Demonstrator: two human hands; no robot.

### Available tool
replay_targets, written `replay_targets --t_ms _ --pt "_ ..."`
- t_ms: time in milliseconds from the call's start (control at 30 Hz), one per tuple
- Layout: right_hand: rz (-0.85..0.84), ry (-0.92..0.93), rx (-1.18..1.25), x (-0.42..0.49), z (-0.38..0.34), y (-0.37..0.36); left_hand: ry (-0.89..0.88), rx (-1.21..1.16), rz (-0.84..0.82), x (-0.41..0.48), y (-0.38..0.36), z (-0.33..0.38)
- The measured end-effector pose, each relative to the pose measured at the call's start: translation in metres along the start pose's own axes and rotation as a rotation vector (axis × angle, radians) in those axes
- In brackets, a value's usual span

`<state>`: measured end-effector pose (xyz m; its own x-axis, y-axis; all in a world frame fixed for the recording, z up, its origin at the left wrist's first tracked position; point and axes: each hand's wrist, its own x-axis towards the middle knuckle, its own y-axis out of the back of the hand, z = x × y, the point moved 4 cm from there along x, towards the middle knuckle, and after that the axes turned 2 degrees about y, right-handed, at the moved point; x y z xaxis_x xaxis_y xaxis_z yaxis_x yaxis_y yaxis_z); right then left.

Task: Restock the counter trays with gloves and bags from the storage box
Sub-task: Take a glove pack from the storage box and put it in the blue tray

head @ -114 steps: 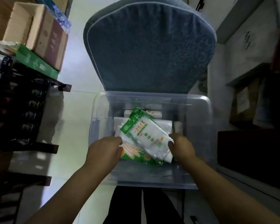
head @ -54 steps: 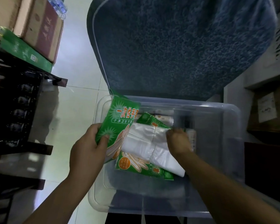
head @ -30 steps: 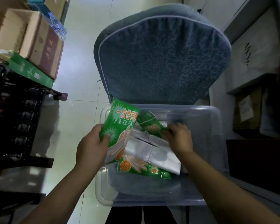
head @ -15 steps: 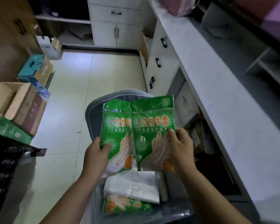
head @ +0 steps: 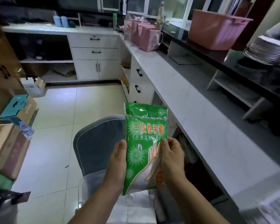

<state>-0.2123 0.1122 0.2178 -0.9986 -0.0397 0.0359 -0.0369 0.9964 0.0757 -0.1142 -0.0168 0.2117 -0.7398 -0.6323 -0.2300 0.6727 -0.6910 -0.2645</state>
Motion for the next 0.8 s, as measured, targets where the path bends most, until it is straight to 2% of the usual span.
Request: replay_targets --t_ms 133,233,400,500,633,800 --pt "0.068 -0.016 0.029 -0.002 -0.005 0.027 -0.038 0.032 -0.129 -0.009 -0.026 -0.004" --pt "0.095 -0.040 -0.002 -0.001 -0.002 0.052 -0.051 0.123 -0.103 -0.007 -0.041 -0.016" --pt "-0.019 -0.257 -0.067 -0.007 0.015 0.107 -0.004 0.170 -0.163 -0.007 -0.080 -0.038" --pt "-0.023 -0.302 -0.147 -0.012 0.010 0.144 0.050 0.171 -0.260 -0.017 -0.114 -0.048" --pt "0.122 -0.313 -0.172 -0.018 0.000 0.200 0.150 0.155 -0.467 -0.042 -0.169 -0.059" --pt "0.272 -0.285 0.066 -0.032 -0.010 0.266 0.082 0.309 -0.635 -0.078 -0.231 -0.067"
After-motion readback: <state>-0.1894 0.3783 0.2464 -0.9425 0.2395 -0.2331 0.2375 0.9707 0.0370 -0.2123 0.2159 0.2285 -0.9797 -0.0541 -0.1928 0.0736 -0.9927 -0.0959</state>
